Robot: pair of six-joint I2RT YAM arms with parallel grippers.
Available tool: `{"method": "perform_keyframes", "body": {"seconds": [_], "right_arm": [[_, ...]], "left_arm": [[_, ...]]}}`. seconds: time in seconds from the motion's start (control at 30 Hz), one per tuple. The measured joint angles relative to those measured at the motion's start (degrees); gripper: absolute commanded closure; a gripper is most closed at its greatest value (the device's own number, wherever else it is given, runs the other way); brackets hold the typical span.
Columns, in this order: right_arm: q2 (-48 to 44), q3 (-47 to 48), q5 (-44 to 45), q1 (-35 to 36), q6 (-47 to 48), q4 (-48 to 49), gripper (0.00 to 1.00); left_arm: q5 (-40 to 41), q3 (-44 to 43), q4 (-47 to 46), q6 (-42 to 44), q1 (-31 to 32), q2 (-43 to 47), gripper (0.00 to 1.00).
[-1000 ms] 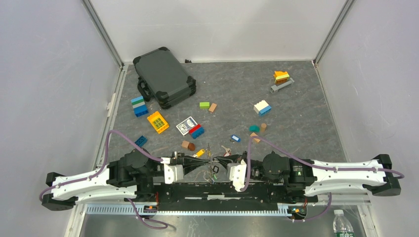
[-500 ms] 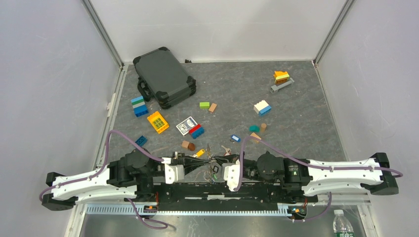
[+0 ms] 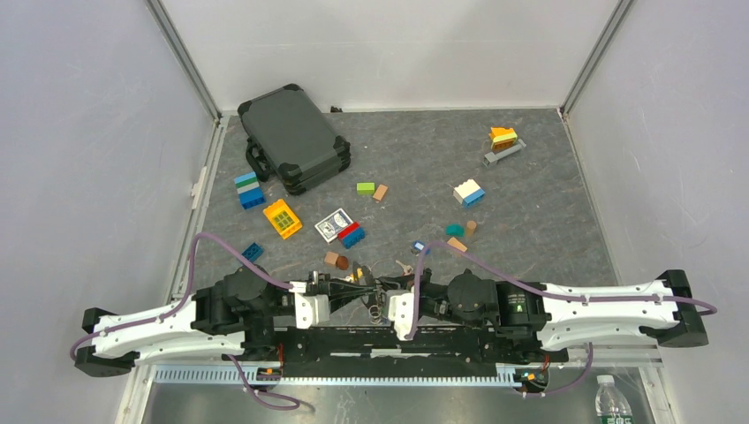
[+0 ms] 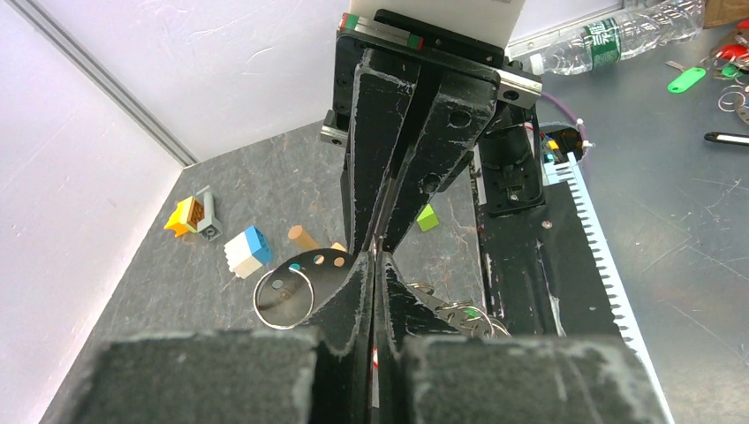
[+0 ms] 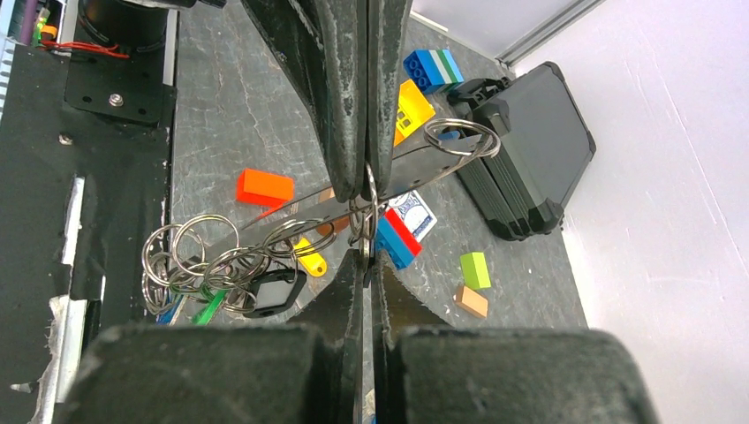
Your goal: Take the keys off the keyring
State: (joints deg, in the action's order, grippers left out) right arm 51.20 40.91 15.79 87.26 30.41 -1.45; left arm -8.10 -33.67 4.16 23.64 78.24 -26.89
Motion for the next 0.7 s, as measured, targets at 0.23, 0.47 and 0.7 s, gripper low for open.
{"method": "perform_keyframes", "body": {"seconds": [0.23, 0.47, 0.7], "right_arm": [[0.4, 0.7, 0.9, 0.0, 0.1, -0.9, 1.0], [-2.3, 0.5, 1.0, 0.0, 0.1, -1.0, 1.0], [-5.2, -0.6, 0.5, 0.0, 0.1, -0.3, 1.0]], "left_arm": [[0.0, 0.0, 0.0, 0.0, 0.0, 0.0, 0.98], [0.0, 0.0, -0.1, 0.0, 0.0, 0.0, 0.98], [0.0, 0.0, -0.5, 0.0, 0.0, 0.1, 0.98]]}}
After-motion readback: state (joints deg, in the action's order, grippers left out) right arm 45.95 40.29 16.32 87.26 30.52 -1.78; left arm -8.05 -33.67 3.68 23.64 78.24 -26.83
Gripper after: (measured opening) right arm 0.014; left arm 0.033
